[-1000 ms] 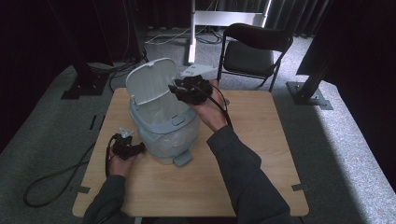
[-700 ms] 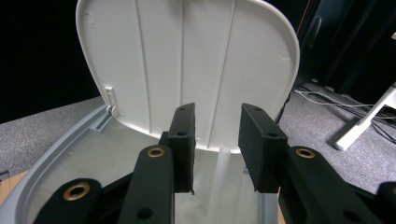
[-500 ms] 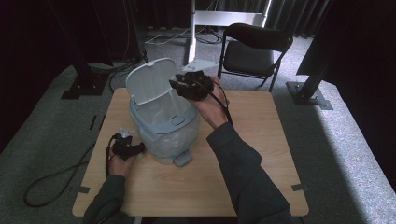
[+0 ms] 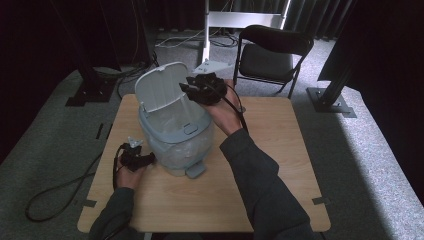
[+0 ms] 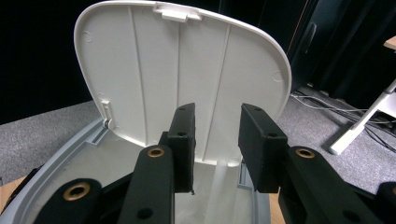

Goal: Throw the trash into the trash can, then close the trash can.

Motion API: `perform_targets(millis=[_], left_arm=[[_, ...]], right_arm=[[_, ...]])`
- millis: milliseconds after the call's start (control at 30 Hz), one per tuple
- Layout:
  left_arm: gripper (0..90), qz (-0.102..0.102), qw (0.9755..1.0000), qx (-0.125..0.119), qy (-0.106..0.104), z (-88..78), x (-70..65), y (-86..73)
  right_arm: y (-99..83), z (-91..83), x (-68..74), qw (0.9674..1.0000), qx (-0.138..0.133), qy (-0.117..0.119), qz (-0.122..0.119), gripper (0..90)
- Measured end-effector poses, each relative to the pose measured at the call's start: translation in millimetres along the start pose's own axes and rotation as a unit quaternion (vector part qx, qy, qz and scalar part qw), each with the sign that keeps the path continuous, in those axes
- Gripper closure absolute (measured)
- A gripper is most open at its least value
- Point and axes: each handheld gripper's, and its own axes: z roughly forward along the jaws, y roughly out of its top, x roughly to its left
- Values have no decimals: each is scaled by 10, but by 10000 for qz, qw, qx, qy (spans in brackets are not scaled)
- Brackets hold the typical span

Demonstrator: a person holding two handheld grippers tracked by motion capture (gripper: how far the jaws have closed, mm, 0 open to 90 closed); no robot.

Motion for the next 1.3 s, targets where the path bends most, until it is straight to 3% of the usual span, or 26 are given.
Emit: perform_targets(millis=[500, 1300], left_arm=[[304, 0, 10000, -1, 1, 0, 0, 0], [303, -10, 10000, -9, -1, 1, -1, 0]], right_arm=[[69, 76, -54, 9999, -49, 8, 101, 677], [353, 191, -66, 9988, -363, 17, 329, 825]])
